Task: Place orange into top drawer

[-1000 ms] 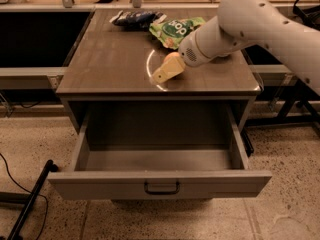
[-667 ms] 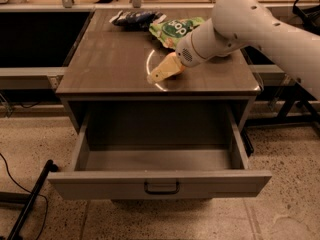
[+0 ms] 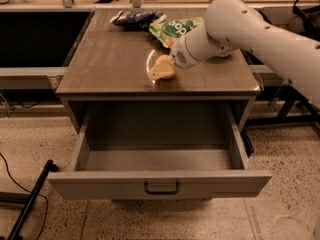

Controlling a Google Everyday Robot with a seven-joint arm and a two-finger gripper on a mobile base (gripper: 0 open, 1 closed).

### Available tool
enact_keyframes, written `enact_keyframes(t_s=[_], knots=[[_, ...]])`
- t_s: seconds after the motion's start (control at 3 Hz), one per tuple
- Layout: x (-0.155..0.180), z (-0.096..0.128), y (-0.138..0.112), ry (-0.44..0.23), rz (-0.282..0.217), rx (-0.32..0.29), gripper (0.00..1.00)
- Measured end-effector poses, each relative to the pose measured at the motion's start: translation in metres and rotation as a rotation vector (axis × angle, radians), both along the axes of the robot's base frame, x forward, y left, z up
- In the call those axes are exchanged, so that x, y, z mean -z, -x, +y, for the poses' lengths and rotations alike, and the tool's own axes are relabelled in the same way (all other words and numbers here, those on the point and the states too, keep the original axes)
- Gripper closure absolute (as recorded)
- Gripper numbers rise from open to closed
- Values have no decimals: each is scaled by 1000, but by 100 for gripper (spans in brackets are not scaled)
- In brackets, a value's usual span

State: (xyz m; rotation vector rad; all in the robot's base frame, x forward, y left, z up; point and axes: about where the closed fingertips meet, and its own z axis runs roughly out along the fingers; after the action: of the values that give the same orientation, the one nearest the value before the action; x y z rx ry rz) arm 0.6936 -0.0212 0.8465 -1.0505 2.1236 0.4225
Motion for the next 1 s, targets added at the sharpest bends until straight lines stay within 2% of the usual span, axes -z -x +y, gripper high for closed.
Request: enact_keyframes(t_s=[0.33, 0.67, 1.0], knots=[[-7, -1, 15, -24, -39, -30, 66], [-22, -2, 48, -94, -113, -84, 90], [-28, 6, 92, -174, -171, -166, 100]])
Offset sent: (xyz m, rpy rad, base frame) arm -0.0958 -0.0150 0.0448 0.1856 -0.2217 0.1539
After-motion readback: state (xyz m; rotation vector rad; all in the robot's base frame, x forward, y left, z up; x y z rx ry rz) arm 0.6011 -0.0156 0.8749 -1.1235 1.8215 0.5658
